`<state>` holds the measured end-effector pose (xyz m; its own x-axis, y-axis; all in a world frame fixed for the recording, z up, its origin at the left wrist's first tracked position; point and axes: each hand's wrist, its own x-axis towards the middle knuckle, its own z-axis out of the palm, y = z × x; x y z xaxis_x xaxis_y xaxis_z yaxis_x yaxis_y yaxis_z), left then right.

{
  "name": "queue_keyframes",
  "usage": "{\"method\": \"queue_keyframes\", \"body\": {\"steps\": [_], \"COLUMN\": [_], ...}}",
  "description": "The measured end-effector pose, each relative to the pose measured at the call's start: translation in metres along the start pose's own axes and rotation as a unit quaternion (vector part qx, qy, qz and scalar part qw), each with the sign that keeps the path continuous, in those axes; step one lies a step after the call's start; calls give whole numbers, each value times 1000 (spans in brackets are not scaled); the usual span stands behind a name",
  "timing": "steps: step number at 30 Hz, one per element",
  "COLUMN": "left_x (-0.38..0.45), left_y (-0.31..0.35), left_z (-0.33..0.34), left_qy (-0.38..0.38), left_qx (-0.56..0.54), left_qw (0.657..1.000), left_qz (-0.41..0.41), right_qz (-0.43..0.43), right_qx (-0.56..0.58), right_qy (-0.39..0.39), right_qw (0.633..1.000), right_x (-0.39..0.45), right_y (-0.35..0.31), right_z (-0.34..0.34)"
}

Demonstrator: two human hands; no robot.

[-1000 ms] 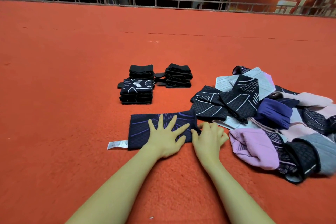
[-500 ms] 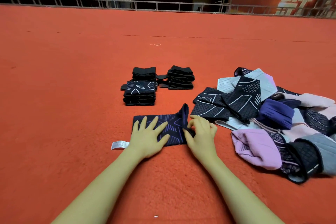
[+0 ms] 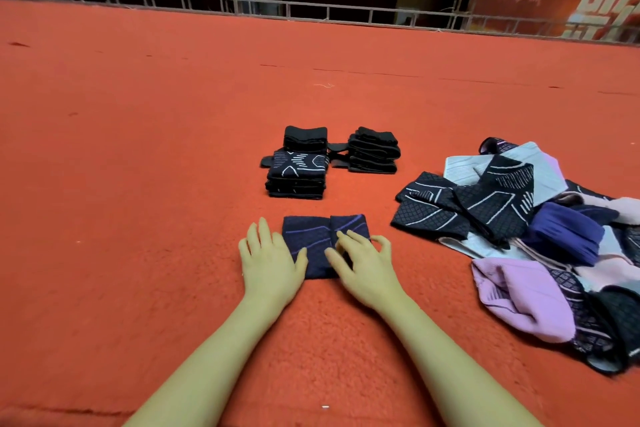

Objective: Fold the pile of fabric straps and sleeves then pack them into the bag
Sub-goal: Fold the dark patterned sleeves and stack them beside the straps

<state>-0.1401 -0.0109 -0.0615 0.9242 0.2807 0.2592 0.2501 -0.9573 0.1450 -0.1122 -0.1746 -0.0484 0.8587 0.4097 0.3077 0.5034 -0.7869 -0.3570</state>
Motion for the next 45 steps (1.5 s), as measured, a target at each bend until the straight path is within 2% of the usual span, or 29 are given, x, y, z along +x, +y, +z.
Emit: {"method": "queue_keyframes", "body": {"steps": [2,4,7,11,13,17,20,22,23,25,27,28,29,31,33,35,38,45], "left_x": [-2,-3,-3,-5,-5,-5,1,6,8,11,13,12,11,12,12,13,18,36], "left_y": [2,2,2,1,1,2,17,33,41,55,66,68,69,68,67,67,63,50], "left_z": [3,7,9,10,10,4,-10,-20,-23,-24,-20,-19,-17,-12,-9,-8,-8,-15], "left_qy": [12,40,42,107,145,231,253,216,170,15,-124,-155,-158,-127,-125,-158,-202,-242], "left_qx": [1,4,-55,-72,-87,-125,-223,-317,-369,-506,-590,-592,-580,-504,-362,-202,-88,-11], "left_qw": [1000,999,997,988,981,957,933,918,908,856,795,789,797,848,911,950,953,937], "left_qz": [-11,19,40,86,96,124,125,104,102,100,67,54,58,102,155,177,209,251], "right_qz": [19,14,33,25,30,16,36,57,83,152,188,194,196,202,212,219,218,215], "right_qx": [4,-24,-94,-148,-145,-162,-150,-94,-29,102,141,139,140,142,117,86,46,-44], "right_qy": [-28,-31,-74,-98,-81,7,-29,-17,8,79,137,153,161,159,155,160,152,81], "right_qw": [999,999,992,984,986,987,988,994,996,980,962,959,957,956,958,959,963,972], "right_x": [0,0,1,0,0,-2,-6,-6,-6,-8,-11,-12,-13,-14,-14,-15,-18,-16], "right_y": [8,14,15,17,18,16,13,16,17,20,21,20,20,21,25,28,23,25], "right_z": [-4,-3,3,4,5,6,3,0,-2,-5,-7,-7,-8,-7,-4,-2,-3,1]}}
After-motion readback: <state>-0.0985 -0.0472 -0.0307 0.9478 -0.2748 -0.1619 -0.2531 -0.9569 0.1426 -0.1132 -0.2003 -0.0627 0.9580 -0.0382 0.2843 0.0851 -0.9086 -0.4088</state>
